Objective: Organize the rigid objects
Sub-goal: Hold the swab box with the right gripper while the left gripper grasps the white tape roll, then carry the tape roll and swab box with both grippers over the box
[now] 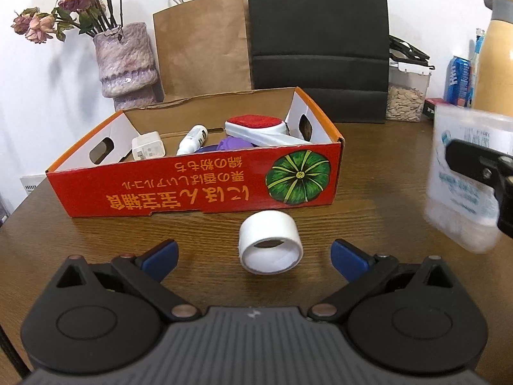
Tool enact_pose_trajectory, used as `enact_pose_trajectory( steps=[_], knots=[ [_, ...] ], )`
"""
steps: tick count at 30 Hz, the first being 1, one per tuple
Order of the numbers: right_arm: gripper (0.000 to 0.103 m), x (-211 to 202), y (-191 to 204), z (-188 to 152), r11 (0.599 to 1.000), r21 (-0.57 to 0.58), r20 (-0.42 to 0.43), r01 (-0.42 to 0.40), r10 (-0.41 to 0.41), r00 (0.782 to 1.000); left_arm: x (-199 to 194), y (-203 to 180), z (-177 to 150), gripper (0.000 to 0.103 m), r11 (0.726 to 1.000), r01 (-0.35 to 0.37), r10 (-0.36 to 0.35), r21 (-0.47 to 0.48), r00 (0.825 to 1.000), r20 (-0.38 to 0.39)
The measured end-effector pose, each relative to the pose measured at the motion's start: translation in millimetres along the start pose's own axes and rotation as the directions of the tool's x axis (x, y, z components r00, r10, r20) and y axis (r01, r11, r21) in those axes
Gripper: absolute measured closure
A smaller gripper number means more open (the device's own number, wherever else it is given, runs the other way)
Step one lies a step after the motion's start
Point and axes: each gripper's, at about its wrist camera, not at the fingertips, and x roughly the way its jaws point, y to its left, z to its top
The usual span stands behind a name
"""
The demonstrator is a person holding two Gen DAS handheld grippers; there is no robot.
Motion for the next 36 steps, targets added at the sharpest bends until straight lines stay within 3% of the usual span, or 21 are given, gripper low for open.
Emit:
enact_pose_trajectory(
  steps=[11, 12, 14, 15, 17, 36],
  knots=[
    [0.063, 7, -10, -4, 1.0, 0.005, -0.016, -0.01, 0.01, 1.0, 14, -2, 6, 0.003, 0.999, -0.016, 0.016, -0.037, 1.0, -0.015],
    [0.063, 7, -10, -4, 1.0, 0.003, -0.015, -0.01, 0.01, 1.0, 14, -2, 6, 0.007, 0.999, -0.012, 0.012, -0.036, 1.0, -0.014],
    [0.063, 7, -9, -4, 1.0, 0.0, -0.013, -0.01, 0.01, 1.0, 16, -2, 6, 0.028, 0.999, 0.0, -0.001, -0.037, 1.0, -0.026],
    [0.063, 7, -9, -4, 1.0, -0.001, -0.013, -0.008, 0.008, 1.0, 17, -1, 6, 0.034, 0.999, 0.008, -0.009, -0.042, 0.999, -0.036],
    [0.063, 7, -9, -5, 1.0, -0.001, -0.016, -0.006, 0.006, 1.0, 21, 2, 5, 0.058, 0.998, 0.023, -0.027, -0.057, 0.998, -0.059],
    [0.063, 2, -1, -6, 1.0, -0.021, 0.011, 0.008, -0.008, 1.0, 4, 18, 8, 0.058, 0.998, 0.029, -0.029, -0.055, 1.0, 0.004]
  ],
)
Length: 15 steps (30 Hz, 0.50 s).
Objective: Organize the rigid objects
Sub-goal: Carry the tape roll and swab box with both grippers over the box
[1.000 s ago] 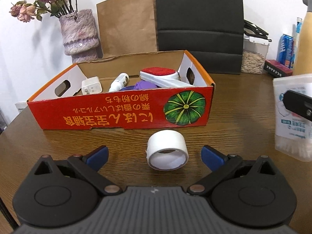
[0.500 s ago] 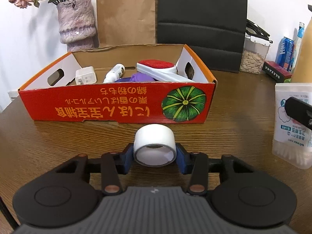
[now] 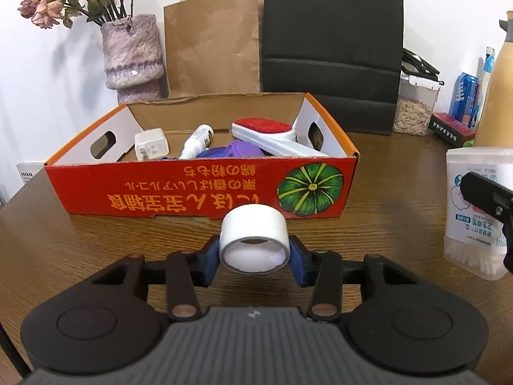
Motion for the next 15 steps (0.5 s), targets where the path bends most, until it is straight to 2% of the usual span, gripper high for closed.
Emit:
enact_pose_trajectory(
  steps=[15],
  knots=[
    [0.063, -5, 20, 5, 1.0, -0.007, 0.033, -0.003, 0.004, 0.999, -19, 24, 7, 0.058, 1.0, 0.021, -0.021, 0.0, 0.998, 0.064]
  ],
)
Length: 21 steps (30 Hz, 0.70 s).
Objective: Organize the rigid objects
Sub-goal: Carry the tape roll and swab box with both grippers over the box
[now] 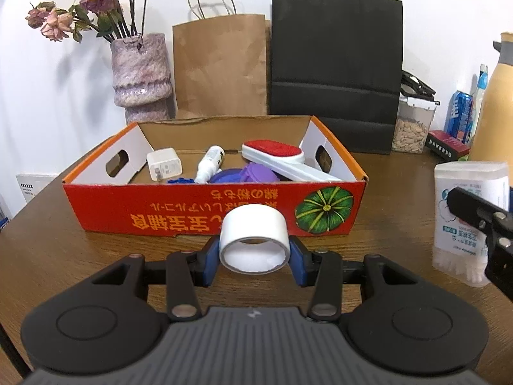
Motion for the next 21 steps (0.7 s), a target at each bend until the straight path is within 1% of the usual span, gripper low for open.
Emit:
enact_pose_trajectory(
  steps=[10, 21],
  knots=[
    [0.063, 3, 27, 5, 1.0, 0.018, 0.018, -0.007, 0.007, 1.0, -10, 22, 7, 0.058, 1.0, 0.012, -0.012, -0.005, 0.999, 0.051],
    [0.063, 14, 62, 12, 0.999, 0.028, 0.041, -0.018, 0.017, 0.999, -12, 58, 18, 0.058, 1.0, -0.004, 0.007, -0.03, 0.996, 0.089]
  ],
)
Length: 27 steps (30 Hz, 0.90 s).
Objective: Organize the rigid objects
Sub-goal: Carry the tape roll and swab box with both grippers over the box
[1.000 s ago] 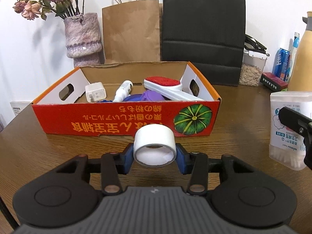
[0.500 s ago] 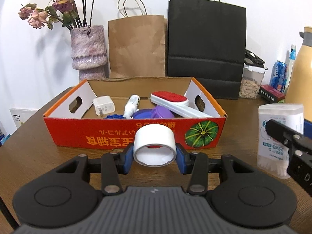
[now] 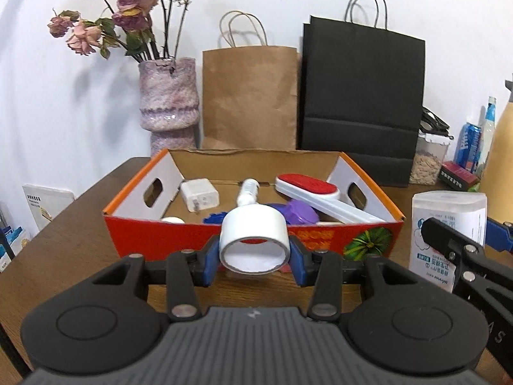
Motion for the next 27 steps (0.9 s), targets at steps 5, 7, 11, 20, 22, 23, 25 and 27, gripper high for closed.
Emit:
enact_pose_trajectory(
  steps=[5, 7, 11, 20, 22, 23, 25, 27],
  knots=[
    [0.063, 9, 17, 3, 1.0, 0.009, 0.012, -0.009, 0.009, 1.0, 4, 13, 6, 0.058, 1.0, -0.007, 0.008, -0.003, 1.0, 0.014],
    [0.063, 13, 23, 5, 1.0, 0.008, 0.017, -0.009, 0.009, 1.0, 5, 17, 8, 0.058, 1.0, -0.008, 0.008, -0.003, 1.0, 0.021],
    [0.063, 22, 32, 9, 1.0, 0.009, 0.026, -0.009, 0.009, 1.0, 8, 26, 14, 0.058, 1.0, -0.012, 0.012, -0.008, 0.999, 0.035],
    [0.063, 41, 45, 16, 1.0, 0.025, 0.039, -0.005, 0.004, 0.999, 18, 44, 26, 0.058, 0.999, -0.028, 0.03, -0.022, 0.998, 0.054],
    [0.063, 46, 47, 17, 1.0, 0.028, 0.039, -0.005, 0.004, 0.999, 21, 47, 28, 0.058, 0.999, -0.034, 0.036, -0.026, 0.998, 0.055],
    [0.063, 49, 49, 18, 1.0, 0.028, 0.04, -0.005, 0.004, 0.999, 24, 49, 30, 0.058, 0.999, -0.037, 0.038, -0.028, 0.998, 0.057],
    [0.063, 54, 51, 19, 1.0, 0.029, 0.04, -0.005, 0.004, 0.999, 27, 52, 32, 0.058, 0.999, -0.041, 0.043, -0.03, 0.997, 0.058],
    [0.063, 59, 53, 20, 1.0, 0.031, 0.042, -0.007, 0.006, 0.999, 32, 55, 34, 0.058, 0.998, -0.044, 0.046, -0.033, 0.997, 0.057]
  ],
)
